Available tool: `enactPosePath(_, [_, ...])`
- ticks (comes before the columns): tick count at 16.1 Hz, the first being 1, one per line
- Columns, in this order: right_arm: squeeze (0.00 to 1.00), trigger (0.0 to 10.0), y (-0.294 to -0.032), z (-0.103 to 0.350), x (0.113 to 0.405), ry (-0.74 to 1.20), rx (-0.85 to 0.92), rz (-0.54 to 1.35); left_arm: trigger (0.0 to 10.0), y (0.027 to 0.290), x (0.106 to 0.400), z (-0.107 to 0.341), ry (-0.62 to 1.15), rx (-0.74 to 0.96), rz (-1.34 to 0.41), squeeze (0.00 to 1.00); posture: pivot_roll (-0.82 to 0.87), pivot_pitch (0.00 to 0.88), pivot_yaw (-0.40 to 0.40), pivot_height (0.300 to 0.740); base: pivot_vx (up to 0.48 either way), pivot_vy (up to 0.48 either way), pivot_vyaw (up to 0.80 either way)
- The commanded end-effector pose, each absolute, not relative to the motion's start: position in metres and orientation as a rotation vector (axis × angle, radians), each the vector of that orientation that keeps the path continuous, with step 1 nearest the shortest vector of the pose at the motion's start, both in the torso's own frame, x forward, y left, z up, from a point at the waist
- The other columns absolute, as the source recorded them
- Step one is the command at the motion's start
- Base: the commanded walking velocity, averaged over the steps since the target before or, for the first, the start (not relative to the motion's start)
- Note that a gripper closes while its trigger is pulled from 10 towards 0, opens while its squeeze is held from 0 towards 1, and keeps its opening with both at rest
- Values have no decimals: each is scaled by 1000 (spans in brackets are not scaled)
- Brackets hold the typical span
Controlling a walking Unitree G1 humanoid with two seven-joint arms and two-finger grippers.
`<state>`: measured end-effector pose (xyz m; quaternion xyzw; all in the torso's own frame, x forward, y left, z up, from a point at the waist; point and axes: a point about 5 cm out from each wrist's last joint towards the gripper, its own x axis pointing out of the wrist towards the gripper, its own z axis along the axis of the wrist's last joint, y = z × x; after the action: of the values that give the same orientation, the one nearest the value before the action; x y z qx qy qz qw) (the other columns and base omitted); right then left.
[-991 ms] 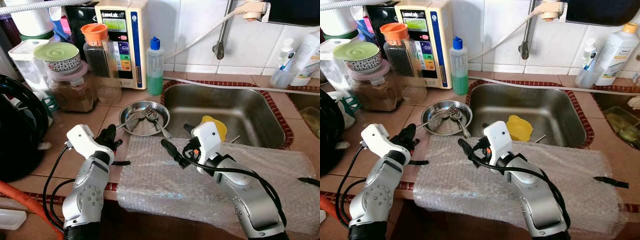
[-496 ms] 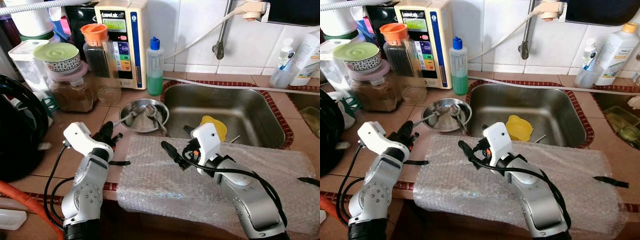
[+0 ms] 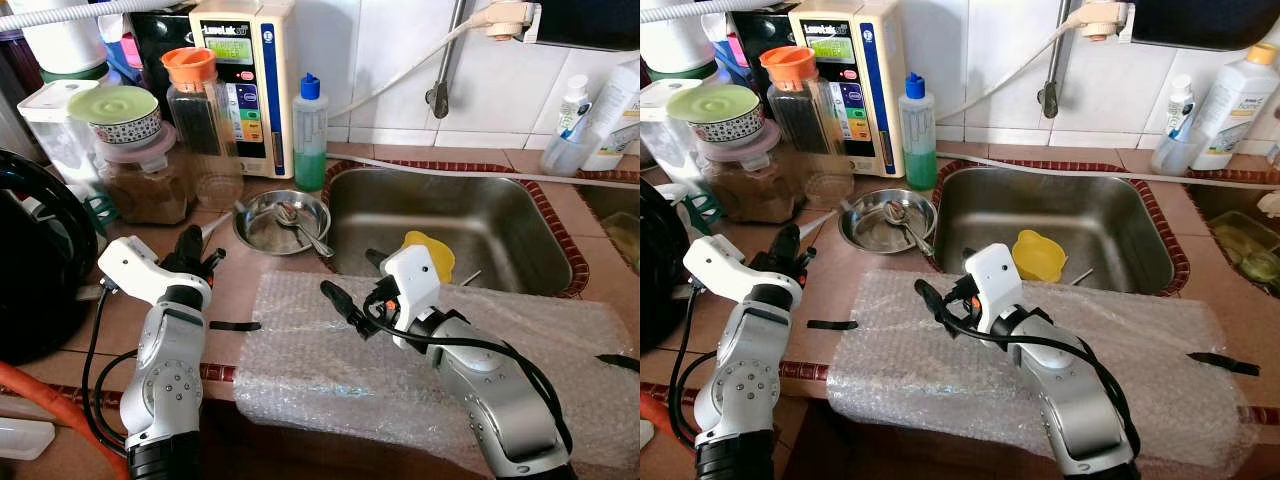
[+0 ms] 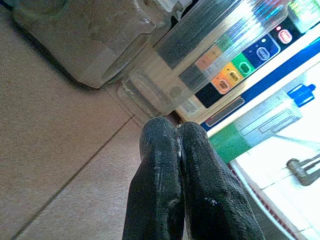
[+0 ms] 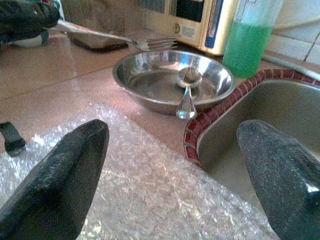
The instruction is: Kitchen organization
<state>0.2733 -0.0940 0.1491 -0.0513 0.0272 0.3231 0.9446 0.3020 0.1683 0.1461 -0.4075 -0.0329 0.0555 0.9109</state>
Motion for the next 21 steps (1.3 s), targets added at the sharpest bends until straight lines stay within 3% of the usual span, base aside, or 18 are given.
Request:
enactPosePath(1, [0,10000,-95,157,276,14,-98,644,0,166,302,156,-114,-852,83,0,-259,11,74,740,0,0,0])
enactPosePath(5, [0,10000,-101,170,287,-5,87,562,0,137,299,168,-125,-973,-137,0,-261,11,76,740,0,0,0])
enactPosePath(7, [0,10000,-105,176,292,-21,117,538,0,127,298,173,-129,-948,-217,0,-266,14,79,740,0,0,0])
enactPosePath(12, [0,10000,-121,182,303,-151,-401,496,0,112,297,178,-79,-745,-344,0,-269,18,82,740,0,0,0])
enactPosePath(17, [0,10000,-115,179,306,-225,-619,525,0,93,292,183,-54,-685,-463,0,-272,24,83,740,0,0,0])
enactPosePath(21, [0,10000,-112,179,317,-258,-688,528,0,79,282,188,-31,-663,-601,0,-268,29,85,740,0,0,0])
